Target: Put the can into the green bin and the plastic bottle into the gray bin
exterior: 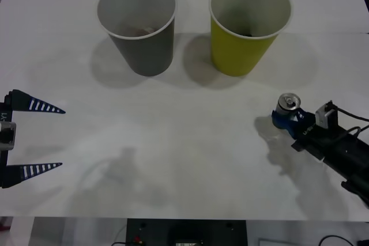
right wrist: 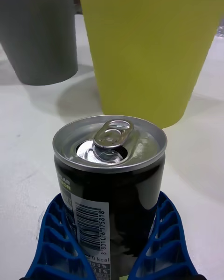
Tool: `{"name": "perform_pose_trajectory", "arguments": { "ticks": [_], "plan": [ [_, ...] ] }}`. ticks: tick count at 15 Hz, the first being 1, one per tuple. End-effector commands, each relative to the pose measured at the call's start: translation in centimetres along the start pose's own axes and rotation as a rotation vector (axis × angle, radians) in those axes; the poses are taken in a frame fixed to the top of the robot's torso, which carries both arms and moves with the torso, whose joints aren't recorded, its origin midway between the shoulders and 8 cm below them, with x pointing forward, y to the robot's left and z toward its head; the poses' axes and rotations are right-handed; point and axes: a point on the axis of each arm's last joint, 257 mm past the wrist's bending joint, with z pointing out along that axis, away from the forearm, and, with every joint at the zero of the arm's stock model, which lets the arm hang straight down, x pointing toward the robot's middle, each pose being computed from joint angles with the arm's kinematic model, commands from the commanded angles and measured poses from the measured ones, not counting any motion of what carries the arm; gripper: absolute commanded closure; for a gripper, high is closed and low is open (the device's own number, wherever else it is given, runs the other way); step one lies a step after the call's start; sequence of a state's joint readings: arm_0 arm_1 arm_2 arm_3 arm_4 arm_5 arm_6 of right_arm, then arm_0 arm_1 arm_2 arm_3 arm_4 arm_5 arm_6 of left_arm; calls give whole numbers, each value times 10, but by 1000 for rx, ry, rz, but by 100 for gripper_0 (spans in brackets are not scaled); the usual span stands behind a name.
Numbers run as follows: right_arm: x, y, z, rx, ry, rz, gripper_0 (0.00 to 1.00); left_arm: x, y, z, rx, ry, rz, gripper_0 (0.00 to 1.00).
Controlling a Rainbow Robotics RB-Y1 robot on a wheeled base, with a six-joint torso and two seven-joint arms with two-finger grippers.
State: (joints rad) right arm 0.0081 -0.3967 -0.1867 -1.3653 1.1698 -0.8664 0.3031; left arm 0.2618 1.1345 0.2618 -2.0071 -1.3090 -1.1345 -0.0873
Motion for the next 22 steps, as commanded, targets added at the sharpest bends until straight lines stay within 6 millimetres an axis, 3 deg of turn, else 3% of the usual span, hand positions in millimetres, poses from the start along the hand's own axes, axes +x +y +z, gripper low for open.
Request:
{"name": "perform_pose_trajectory", "arguments": {
  "ticks": [1, 9, 17, 22],
  "plan": [
    [-8, 3, -17, -24, 89, -68, 100, 0, 0, 0, 0, 0, 0, 0],
    [-30, 16, -51, -123, 316, -1, 100, 0, 0, 0, 0, 0, 0, 0],
    [-76, 12, -68, -108, 493, 144, 100, 0, 0, 0, 0, 0, 0, 0],
    [-111, -1, -72, -92, 595, 178, 100, 0, 0, 0, 0, 0, 0, 0]
  ]
}}
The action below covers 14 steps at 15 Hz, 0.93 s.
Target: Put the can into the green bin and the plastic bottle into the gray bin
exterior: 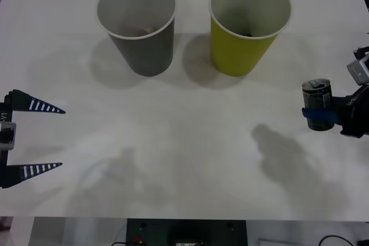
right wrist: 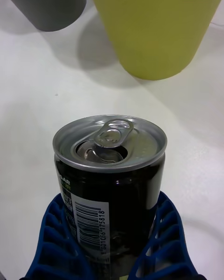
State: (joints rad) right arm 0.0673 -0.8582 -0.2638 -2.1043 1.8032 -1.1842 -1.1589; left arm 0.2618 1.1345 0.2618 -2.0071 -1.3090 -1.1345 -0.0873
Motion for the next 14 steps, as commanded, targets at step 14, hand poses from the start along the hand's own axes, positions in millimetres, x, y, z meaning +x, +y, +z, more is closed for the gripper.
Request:
{"name": "perform_pose_trajectory", "arguments": {
  "ticks": [14],
  "plan": [
    [-123, -30, -34, -3, 118, -160, 100, 0, 0, 0, 0, 0, 0, 0]
  ]
}}
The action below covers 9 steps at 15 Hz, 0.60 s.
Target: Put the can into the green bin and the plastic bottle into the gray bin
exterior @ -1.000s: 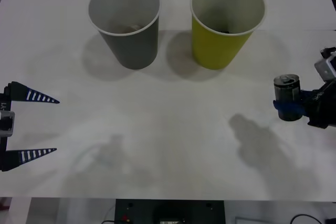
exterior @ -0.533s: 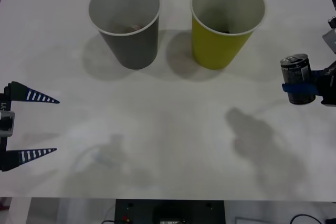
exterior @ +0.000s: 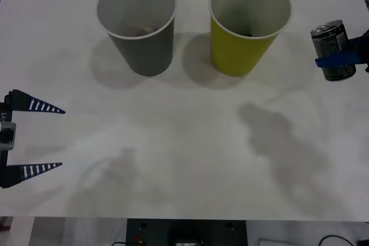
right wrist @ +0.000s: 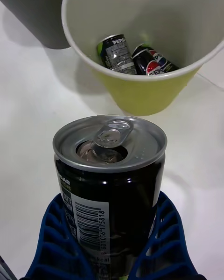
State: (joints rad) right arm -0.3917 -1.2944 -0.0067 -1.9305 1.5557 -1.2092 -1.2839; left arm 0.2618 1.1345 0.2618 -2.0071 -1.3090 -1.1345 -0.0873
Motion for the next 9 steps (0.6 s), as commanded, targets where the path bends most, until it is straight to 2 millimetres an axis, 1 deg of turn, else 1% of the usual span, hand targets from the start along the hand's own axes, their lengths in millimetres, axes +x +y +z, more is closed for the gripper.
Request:
{"name": "perform_pose_trajectory", "arguments": {
  "ticks": [1, 7, 8, 9],
  "plan": [
    [-23, -13, 3, 17, 14, -24, 100, 0, 0, 0, 0, 0, 0, 0],
    [-84, -38, 36, 24, 28, -17, 100, 0, 0, 0, 0, 0, 0, 0],
    [-95, -41, 45, 22, 37, -8, 100, 0, 0, 0, 0, 0, 0, 0],
    [-102, -45, 50, 27, 48, -4, 100, 0, 0, 0, 0, 0, 0, 0]
  ]
}}
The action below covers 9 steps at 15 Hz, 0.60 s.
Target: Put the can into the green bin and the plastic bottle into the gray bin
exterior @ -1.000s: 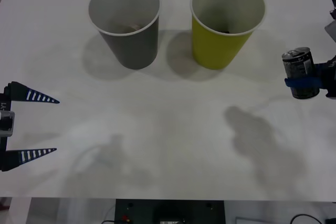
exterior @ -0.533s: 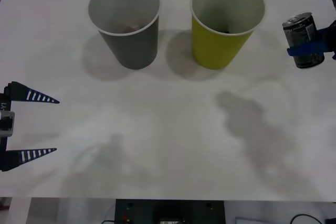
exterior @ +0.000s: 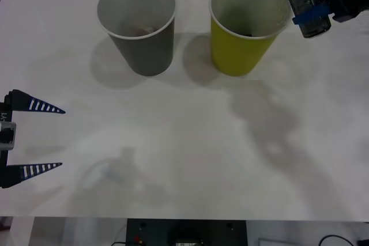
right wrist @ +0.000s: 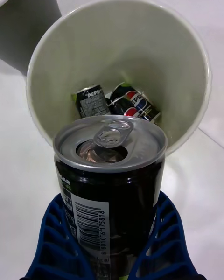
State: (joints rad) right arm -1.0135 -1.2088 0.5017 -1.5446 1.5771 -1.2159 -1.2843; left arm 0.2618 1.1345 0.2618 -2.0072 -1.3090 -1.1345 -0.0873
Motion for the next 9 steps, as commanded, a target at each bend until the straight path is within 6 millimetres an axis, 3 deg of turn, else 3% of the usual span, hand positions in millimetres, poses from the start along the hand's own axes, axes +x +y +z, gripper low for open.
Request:
{"name": "perform_pose_trajectory", "arguments": {
  "ticks": [1, 7, 9],
  "plan": [
    [-24, -7, 15, 6, 31, 11, 100, 0, 0, 0, 0, 0, 0, 0],
    [-73, -10, 52, 39, 54, 19, 100, 0, 0, 0, 0, 0, 0, 0],
    [-78, -5, 63, 44, 61, 5, 98, 0, 0, 0, 0, 0, 0, 0]
  ]
}}
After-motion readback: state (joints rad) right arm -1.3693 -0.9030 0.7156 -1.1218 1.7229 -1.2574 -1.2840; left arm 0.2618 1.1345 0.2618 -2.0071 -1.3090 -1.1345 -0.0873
